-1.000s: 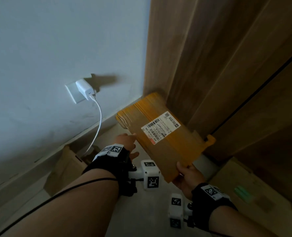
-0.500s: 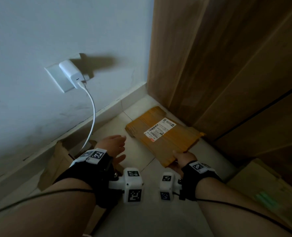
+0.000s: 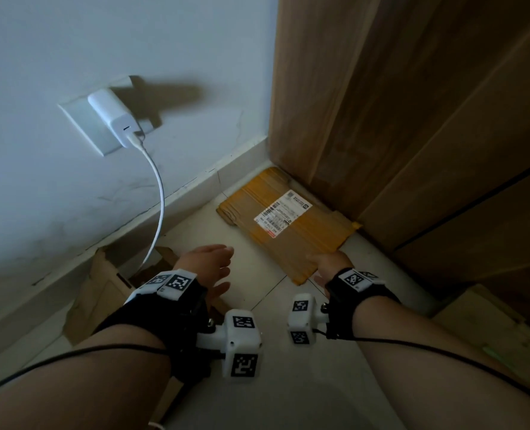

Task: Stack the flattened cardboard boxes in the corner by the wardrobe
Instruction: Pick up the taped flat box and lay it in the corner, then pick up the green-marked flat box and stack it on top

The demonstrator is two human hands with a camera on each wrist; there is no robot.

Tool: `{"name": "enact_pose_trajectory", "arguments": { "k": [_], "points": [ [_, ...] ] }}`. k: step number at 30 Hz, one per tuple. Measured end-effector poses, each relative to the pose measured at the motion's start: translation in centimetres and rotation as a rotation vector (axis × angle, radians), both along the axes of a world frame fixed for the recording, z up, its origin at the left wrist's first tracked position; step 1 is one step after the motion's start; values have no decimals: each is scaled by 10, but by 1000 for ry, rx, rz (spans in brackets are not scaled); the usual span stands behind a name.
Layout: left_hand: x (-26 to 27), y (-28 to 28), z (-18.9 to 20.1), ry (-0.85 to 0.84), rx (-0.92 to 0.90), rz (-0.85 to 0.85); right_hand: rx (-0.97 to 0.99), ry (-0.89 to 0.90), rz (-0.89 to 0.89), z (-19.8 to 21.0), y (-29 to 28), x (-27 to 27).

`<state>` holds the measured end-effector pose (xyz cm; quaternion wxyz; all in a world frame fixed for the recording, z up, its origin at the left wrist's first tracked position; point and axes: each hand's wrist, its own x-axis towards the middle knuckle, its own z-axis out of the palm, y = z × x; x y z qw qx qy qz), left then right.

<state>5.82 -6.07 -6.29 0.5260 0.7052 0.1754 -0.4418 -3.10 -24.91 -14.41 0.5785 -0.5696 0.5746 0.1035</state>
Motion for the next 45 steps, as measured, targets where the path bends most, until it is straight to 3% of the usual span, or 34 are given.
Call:
{"name": "enact_pose_trajectory", "arguments": {
  "k": [13, 21, 26, 31, 38, 45],
  "points": [
    [-26, -32, 25, -50, -56, -17, -95, -11, 10, 29, -31, -57],
    [-64, -54, 22, -66, -27, -83, -311, 277, 140, 49, -76, -135],
    [-78, -76, 20, -57, -31, -148, -507, 346, 116, 55, -103, -176],
    [-91, -100, 17, -50, -39, -204, -569, 345, 48, 49, -115, -190],
    [-101, -112, 11, -56, -12, -262, -576, 496, 321, 46, -115, -200],
    [-97, -109, 6, -59, -13, -290, -588, 590, 414, 47, -120, -200]
  ]
}}
